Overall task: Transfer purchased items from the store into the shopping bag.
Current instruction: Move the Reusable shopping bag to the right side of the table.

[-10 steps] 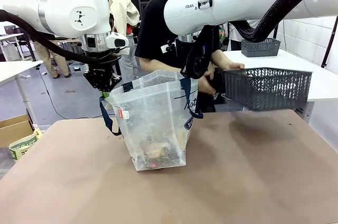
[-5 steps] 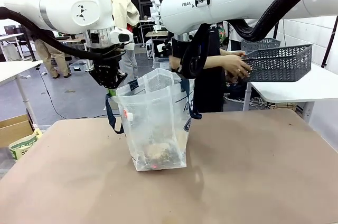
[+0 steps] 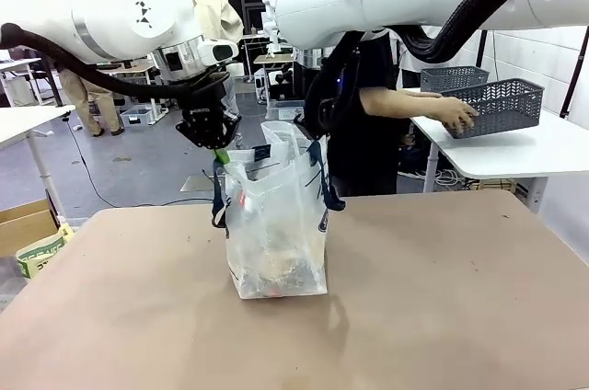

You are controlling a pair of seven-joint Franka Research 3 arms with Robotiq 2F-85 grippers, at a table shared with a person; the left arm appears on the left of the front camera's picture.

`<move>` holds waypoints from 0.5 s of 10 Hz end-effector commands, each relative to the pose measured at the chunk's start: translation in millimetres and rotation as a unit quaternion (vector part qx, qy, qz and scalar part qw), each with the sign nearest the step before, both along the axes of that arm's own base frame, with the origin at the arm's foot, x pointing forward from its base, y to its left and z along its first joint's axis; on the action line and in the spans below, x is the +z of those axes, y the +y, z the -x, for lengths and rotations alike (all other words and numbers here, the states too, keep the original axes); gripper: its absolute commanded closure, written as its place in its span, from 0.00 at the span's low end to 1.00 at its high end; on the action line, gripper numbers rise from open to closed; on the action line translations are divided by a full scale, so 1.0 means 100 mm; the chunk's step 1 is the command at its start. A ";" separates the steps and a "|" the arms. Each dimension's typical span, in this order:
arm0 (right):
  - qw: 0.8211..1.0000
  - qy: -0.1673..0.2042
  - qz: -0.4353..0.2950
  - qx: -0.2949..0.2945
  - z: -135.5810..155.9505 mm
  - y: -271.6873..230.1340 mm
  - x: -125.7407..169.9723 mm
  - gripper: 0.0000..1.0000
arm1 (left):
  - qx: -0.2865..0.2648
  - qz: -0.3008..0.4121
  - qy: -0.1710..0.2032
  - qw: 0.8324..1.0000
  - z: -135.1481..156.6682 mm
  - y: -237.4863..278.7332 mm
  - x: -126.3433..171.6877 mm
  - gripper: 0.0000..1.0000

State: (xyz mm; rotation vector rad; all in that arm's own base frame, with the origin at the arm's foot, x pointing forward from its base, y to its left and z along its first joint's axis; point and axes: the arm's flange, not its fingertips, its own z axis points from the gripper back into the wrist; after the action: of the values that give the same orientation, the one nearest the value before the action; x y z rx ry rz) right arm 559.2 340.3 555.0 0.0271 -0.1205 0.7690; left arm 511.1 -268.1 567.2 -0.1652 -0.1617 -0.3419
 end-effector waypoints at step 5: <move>0.996 0.008 -0.033 -0.080 -0.02 -0.06 0.02 1.00 | 0.122 0.075 -0.034 0.989 0.13 0.24 0.06 1.00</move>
State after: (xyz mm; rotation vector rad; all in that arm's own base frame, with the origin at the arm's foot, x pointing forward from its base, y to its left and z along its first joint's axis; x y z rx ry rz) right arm 563.3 335.9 555.1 0.0643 -0.1195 0.6499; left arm 513.1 -248.9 573.4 -0.2643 -0.2356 -0.1596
